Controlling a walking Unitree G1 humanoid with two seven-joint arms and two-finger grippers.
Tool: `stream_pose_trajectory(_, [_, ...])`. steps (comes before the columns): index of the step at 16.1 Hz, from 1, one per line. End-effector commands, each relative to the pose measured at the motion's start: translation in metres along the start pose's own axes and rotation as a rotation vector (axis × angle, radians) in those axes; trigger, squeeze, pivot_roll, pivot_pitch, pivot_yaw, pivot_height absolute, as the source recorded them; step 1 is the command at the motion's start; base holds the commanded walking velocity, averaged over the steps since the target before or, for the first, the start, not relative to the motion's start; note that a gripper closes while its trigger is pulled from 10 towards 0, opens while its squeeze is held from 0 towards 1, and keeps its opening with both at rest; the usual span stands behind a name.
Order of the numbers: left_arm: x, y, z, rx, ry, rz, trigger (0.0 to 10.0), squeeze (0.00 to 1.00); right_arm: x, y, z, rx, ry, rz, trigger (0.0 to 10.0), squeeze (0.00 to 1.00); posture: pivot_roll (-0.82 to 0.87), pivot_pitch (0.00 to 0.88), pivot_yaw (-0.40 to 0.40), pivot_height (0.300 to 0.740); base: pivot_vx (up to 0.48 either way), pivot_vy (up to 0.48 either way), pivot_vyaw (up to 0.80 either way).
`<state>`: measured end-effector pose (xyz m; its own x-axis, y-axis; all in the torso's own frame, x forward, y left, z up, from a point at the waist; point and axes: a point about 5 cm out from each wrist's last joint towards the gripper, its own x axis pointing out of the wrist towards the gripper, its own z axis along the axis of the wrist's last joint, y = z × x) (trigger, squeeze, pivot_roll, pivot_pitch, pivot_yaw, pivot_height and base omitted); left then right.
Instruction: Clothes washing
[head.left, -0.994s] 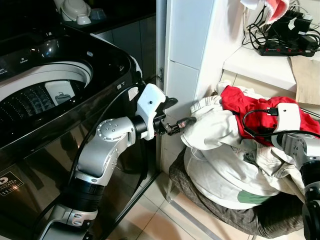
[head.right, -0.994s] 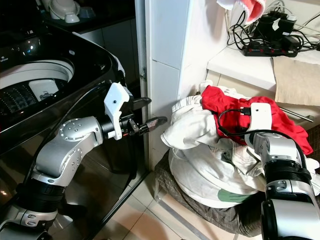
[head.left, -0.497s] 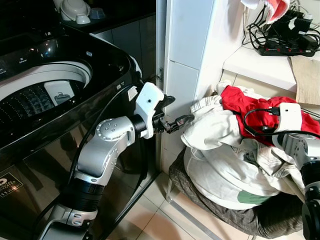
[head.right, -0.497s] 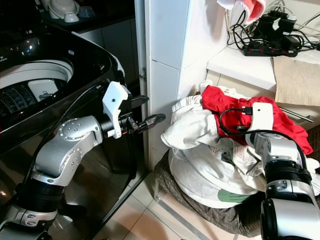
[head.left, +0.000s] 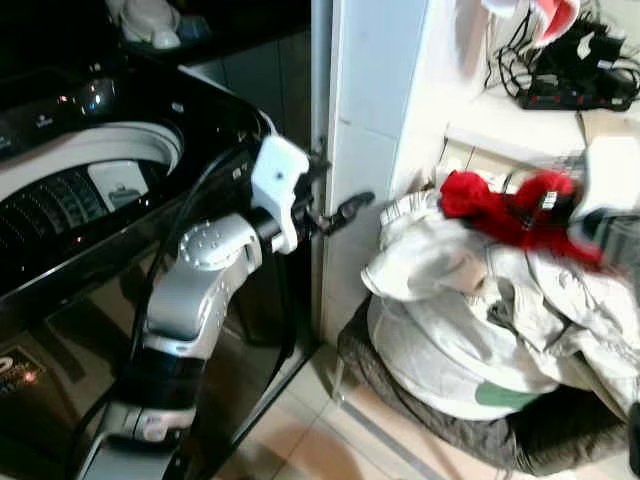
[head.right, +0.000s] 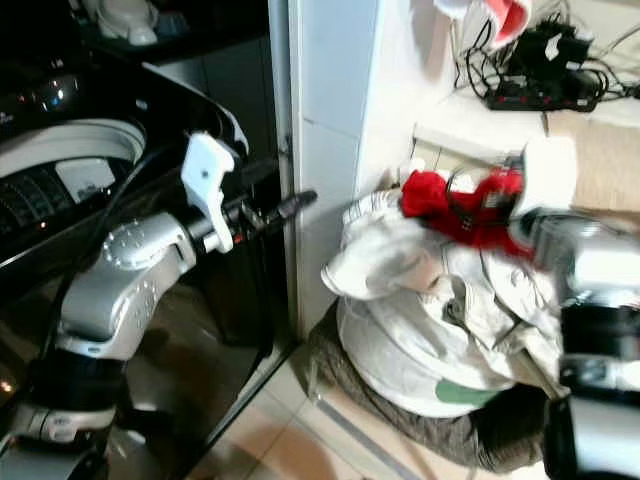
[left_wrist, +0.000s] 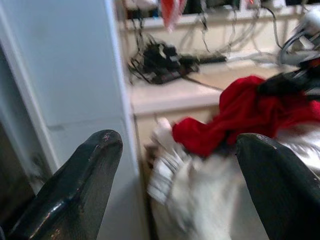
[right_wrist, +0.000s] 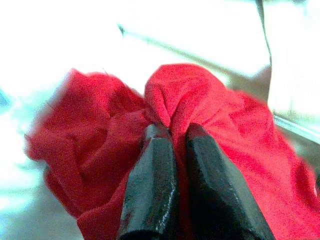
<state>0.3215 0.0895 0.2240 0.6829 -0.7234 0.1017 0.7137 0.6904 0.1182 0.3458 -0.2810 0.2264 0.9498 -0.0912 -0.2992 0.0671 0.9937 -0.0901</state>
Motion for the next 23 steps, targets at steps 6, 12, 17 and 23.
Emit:
stream_pose_trajectory(6, [0.021, 0.009, 0.082, 0.049, -0.306, 0.074, 10.0, 0.00, -0.074, 0.084, 0.105, 0.067, -0.444, 0.695, 0.0, 0.00, -0.08, 0.000, -0.004, 0.740, 0.000, 0.000, 0.00])
stream_pose_trajectory(12, [0.024, -0.005, 0.079, -0.102, -0.274, -0.116, 10.0, 1.00, -0.099, 0.103, 0.100, 0.087, -0.527, 0.947, 0.0, 0.00, -0.07, 0.000, -0.005, 0.740, 0.000, 0.000, 0.00])
stream_pose_trajectory(17, [0.018, -0.033, 0.045, -0.207, -0.131, -0.342, 10.0, 0.00, -0.114, 0.102, 0.108, 0.169, -0.622, 1.047, 0.0, 0.00, -0.07, 0.000, -0.005, 0.740, 0.000, 0.000, 0.00])
stream_pose_trajectory(23, [0.024, -0.018, 0.058, -0.286, -0.257, -0.205, 0.0, 0.00, -0.115, 0.105, 0.104, 0.156, -0.595, 1.050, 0.0, 0.00, -0.08, 0.000, -0.001, 0.740, 0.000, 0.000, 0.00])
